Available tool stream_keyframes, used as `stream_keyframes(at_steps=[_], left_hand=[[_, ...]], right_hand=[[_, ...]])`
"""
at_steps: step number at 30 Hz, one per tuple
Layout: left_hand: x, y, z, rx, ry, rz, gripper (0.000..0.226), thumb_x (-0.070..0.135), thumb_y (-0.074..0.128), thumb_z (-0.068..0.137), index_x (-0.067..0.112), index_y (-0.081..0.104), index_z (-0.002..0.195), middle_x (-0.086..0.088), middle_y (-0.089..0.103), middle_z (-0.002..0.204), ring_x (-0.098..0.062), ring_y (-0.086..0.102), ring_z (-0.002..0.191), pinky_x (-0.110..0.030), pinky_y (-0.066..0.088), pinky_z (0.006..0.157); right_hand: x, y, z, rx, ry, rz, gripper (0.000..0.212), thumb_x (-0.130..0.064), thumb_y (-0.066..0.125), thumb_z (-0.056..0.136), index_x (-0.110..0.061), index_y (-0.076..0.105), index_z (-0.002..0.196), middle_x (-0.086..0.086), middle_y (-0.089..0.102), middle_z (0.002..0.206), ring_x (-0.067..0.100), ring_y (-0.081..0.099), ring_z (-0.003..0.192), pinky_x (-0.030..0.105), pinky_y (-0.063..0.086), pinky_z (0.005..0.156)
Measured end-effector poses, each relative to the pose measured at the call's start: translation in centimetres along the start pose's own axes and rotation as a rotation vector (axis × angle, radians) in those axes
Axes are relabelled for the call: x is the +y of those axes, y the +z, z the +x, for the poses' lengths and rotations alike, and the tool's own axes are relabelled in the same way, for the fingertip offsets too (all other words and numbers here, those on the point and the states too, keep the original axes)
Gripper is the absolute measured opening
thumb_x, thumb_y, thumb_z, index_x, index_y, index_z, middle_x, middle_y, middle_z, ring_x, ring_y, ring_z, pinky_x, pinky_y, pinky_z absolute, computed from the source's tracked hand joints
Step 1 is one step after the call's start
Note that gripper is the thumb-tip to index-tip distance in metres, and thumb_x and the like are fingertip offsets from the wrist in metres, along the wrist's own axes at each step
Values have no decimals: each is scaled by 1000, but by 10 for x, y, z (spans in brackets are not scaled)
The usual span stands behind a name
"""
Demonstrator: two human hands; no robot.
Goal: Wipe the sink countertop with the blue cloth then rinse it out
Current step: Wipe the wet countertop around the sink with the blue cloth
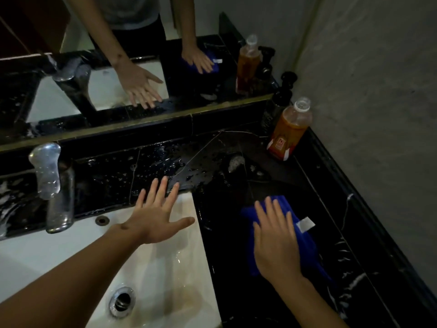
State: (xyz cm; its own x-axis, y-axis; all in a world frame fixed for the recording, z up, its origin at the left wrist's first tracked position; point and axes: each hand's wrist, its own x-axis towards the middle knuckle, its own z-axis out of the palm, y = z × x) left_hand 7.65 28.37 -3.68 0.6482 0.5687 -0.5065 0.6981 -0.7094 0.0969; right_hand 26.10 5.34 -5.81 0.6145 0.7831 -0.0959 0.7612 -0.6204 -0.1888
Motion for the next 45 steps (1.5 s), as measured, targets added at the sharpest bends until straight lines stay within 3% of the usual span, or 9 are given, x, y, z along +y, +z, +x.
stream_keyframes(at_steps=[6, 11, 17, 23, 27, 30, 36, 41, 45], left_hand=[[1, 1, 0, 3, 7, 14, 121, 103, -4, 51, 32, -37, 144, -3, -46, 152, -23, -44, 139, -49, -20, 117], [1, -3, -1, -42, 25, -31, 124, 105, 2, 48, 35, -38, 141, -2, -49, 149, -22, -47, 136, -49, -22, 116], [0, -5, -4, -44, 29, -46, 118, 104, 1, 52, 37, -38, 141, 0, -48, 150, -20, -47, 136, -49, -22, 116], [0, 0, -1, -18, 42, -45, 117, 104, 1, 54, 35, -42, 139, -2, -51, 148, -20, -50, 134, -50, -26, 114], [-3, 1, -2, -20, 45, -43, 114, 102, 7, 60, 35, -42, 139, 0, -52, 147, -18, -51, 133, -50, -26, 115], [-3, 1, -1, -25, 46, -36, 115, 101, 10, 63, 34, -41, 141, 0, -53, 146, -18, -52, 132, -49, -28, 113], [-2, 4, 0, -15, 37, -23, 115, 101, 10, 63, 35, -41, 141, 0, -54, 146, -17, -54, 131, -49, -28, 113], [-4, -3, -2, -48, 39, -36, 114, 102, 1, 57, 35, -40, 141, -1, -52, 147, -19, -51, 133, -49, -26, 114], [-3, -3, -3, -54, 52, -50, 116, 102, 1, 58, 34, -38, 143, -1, -50, 149, -19, -51, 134, -49, -26, 114]], right_hand=[[24, -9, 64, 128, 297, 17, 61, -43, 18, 102, -20, 21, 158, 9, 19, 166, 26, 12, 154, 49, 10, 124], [6, -11, 103, 132, 310, 98, 65, -47, 26, 103, -18, 10, 159, 11, 9, 167, 25, 1, 155, 46, -1, 125], [21, 2, 63, 177, 141, 95, 53, -30, 32, 103, -15, 35, 153, 12, 28, 162, 26, 21, 152, 45, 14, 125], [-8, -6, 79, 384, 307, 592, 46, -18, 35, 105, -3, 40, 148, 18, 44, 153, 34, 37, 144, 45, 28, 120], [-59, -15, 112, 386, 226, 842, 47, -27, 33, 107, -18, 37, 152, 7, 42, 156, 27, 38, 144, 42, 33, 117], [-78, -18, 139, 292, 174, 755, 47, -29, 29, 108, -26, 28, 156, 4, 30, 162, 21, 23, 151, 41, 18, 123], [-97, -2, 173, -77, -33, 46, 67, -67, 7, 97, -39, 3, 158, 4, -12, 168, 28, -18, 152, 56, -13, 120], [-78, -2, 131, -116, -125, -23, 71, -72, 9, 94, -41, -6, 157, 2, -17, 167, 27, -22, 151, 59, -15, 118], [-43, 7, 45, -54, -210, -105, 63, -60, 17, 99, -39, 1, 157, 3, 3, 168, 25, -5, 154, 50, -5, 122]])
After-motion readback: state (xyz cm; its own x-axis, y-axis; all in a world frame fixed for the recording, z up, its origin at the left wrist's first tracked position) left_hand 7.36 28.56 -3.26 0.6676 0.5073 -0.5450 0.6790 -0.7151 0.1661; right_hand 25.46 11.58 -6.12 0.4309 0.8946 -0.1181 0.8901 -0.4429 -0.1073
